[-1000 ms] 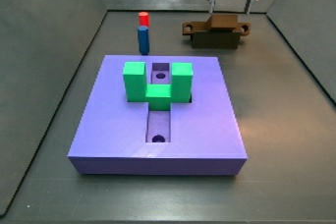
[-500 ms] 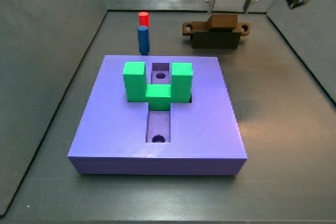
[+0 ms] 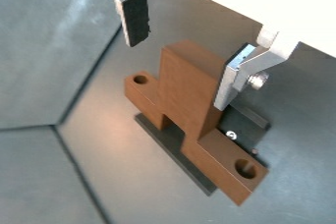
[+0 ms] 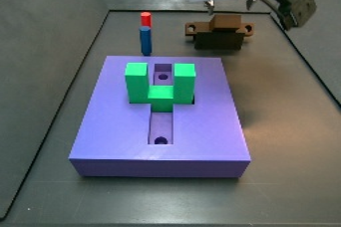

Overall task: Pick up the brown object. Move up. Place the brown object on the fixture. Regrasp the brown object. Move to above the board. Insert the brown object.
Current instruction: Regrasp the brown object.

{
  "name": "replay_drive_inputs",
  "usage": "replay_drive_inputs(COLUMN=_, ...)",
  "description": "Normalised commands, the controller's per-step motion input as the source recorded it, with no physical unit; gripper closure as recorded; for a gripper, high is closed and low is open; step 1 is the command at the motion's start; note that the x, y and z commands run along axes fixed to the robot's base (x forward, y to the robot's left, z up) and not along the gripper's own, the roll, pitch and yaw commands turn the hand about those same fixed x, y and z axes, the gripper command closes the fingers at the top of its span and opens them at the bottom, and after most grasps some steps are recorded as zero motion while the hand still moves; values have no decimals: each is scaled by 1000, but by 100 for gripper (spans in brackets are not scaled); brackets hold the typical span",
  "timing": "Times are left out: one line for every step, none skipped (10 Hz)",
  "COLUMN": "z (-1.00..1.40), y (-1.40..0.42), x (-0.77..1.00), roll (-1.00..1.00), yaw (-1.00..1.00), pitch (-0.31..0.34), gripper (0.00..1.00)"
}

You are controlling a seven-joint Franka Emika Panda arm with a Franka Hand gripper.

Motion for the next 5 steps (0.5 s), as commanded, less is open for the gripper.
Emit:
replay_drive_inputs(z=-269, y=-86, x=186, roll=523, yaw=-17, pitch=0, gripper=0)
replay_drive_inputs(z=-240, y=-9, x=74, roll=377, yaw=0, pitch=0, gripper=0)
replay_drive_inputs(z=-229, y=0, x=0, roll=369, yaw=0, pitch=0, gripper=0)
replay_drive_inputs(z=-160, y=0, x=0, roll=331, yaw=14, pitch=0, gripper=0)
replay_drive_inputs(z=-31, y=0, x=0, roll=249, yaw=17, pitch=0, gripper=0)
